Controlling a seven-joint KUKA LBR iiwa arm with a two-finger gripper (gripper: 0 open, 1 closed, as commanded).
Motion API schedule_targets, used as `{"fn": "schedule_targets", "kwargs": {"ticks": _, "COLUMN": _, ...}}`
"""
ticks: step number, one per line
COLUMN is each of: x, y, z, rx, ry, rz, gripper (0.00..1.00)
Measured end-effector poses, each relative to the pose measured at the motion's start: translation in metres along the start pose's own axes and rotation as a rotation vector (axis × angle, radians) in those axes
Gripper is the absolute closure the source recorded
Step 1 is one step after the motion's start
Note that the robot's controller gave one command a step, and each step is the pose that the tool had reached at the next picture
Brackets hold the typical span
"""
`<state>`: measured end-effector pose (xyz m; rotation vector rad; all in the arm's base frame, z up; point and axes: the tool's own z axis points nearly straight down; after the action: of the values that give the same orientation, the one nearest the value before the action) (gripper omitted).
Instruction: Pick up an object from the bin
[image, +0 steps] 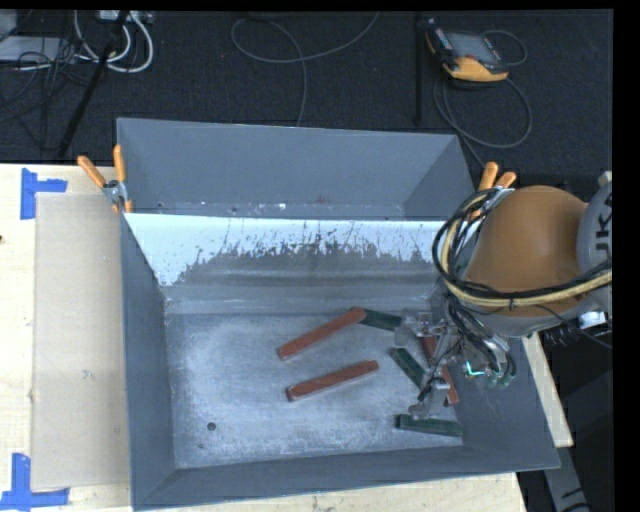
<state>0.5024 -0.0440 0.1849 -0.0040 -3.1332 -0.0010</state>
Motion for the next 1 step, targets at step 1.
{"fn": "schedule_targets", "kwargs": {"ticks": 1, "x": -0.0494, "y": 0.0557, "z": 0.1194, "rx": -0.002, "ry": -0.002, "rz": 0.032, "gripper": 0.00}}
